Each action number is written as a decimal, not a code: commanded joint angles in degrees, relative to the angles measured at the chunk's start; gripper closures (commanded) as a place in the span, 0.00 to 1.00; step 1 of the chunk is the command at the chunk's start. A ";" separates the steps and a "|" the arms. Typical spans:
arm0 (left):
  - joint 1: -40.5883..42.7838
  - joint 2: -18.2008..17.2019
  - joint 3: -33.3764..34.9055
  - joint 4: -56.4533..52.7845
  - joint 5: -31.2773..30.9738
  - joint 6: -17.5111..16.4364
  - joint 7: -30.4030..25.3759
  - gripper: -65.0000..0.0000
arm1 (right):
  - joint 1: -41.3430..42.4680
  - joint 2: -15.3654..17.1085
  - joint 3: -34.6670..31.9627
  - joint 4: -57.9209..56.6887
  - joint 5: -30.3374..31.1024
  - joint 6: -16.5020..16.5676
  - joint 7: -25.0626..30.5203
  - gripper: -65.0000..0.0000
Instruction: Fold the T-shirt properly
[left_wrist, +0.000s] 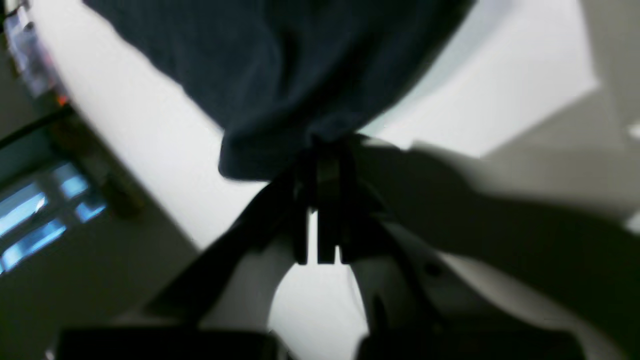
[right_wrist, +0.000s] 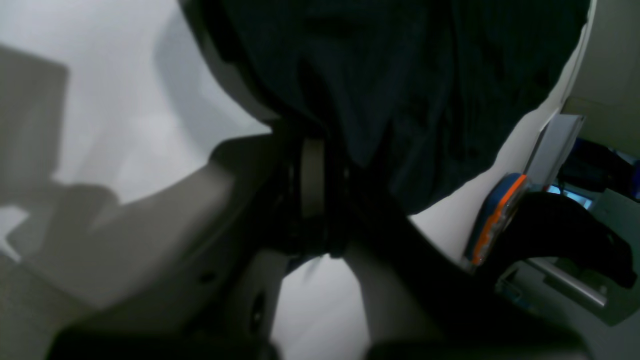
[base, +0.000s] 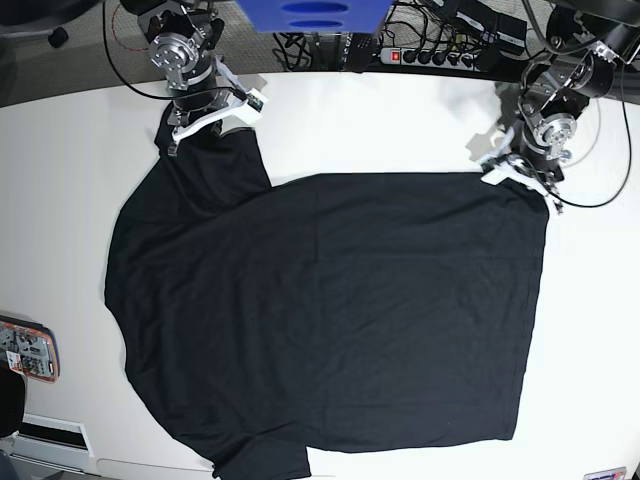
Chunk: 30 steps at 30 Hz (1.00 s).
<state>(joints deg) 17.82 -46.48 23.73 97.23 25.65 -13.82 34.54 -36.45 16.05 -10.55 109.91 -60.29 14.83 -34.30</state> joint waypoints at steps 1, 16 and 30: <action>0.24 -0.51 0.14 1.63 -1.17 -0.64 -0.92 1.00 | -1.58 0.25 0.13 1.08 -0.50 -0.72 0.15 1.00; 7.10 -0.51 -8.30 12.79 -1.17 -0.55 -1.01 1.00 | -2.89 0.34 1.89 1.17 -0.41 -0.63 0.15 1.00; 8.51 -0.42 -11.29 13.58 -1.17 -0.55 -1.01 1.00 | 4.75 0.34 6.28 1.70 -0.24 5.87 0.15 1.00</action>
<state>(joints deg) 26.57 -46.04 12.99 109.86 24.03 -15.07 33.61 -32.01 16.01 -4.49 110.32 -60.01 21.50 -34.35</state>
